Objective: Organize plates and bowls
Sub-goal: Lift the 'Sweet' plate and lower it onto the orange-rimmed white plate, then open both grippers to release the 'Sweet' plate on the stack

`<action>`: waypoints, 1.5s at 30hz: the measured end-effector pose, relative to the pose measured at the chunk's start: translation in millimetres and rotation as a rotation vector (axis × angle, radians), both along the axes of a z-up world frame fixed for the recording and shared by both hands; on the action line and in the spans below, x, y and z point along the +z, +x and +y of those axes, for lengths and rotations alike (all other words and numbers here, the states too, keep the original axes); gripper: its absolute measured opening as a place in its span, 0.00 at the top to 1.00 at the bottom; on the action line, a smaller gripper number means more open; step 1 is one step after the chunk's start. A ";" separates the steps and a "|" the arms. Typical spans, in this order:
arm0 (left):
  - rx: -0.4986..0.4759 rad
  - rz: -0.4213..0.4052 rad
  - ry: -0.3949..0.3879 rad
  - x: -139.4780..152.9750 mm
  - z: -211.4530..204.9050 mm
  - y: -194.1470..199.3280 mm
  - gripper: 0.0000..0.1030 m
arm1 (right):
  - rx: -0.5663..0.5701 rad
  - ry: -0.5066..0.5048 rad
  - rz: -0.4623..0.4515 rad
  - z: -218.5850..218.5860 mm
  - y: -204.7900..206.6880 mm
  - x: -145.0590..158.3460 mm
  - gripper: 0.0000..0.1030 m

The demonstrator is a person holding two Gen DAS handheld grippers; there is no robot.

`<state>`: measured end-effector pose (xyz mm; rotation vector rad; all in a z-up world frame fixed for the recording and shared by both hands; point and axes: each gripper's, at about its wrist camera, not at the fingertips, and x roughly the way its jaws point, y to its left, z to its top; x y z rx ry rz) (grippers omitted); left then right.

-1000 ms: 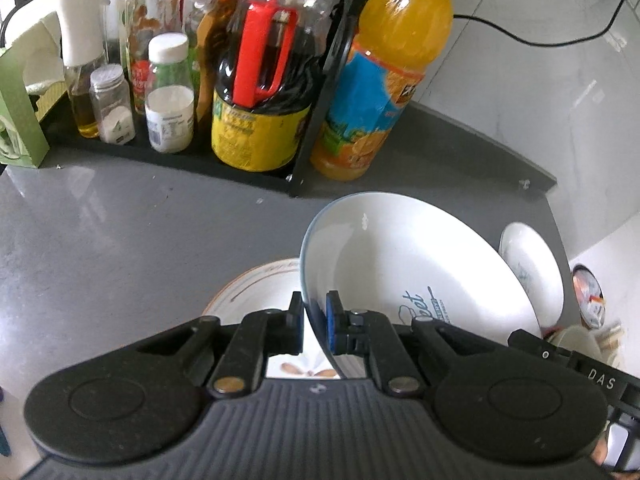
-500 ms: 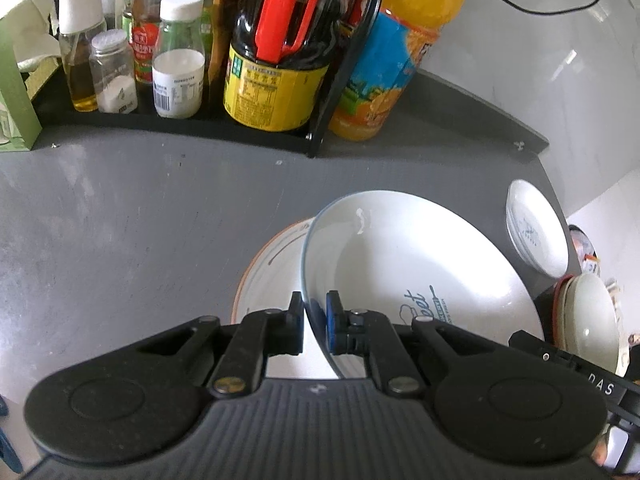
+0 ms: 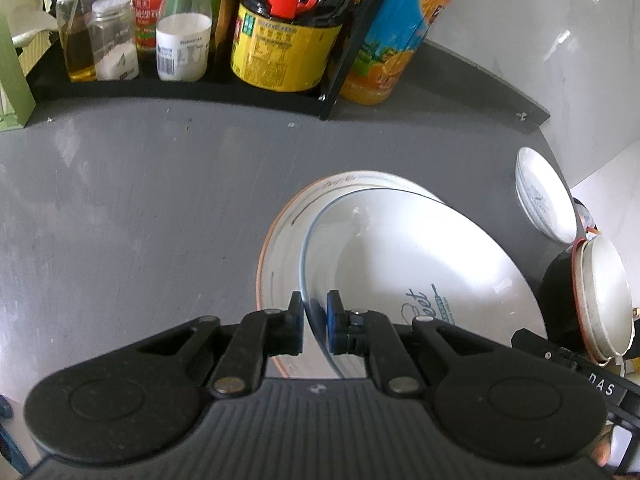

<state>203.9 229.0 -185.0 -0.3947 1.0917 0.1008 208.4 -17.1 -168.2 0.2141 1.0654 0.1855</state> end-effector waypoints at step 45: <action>0.042 0.052 0.040 12.6 34.6 -1.2 0.59 | 0.047 -0.123 0.045 24.9 10.4 -28.9 0.80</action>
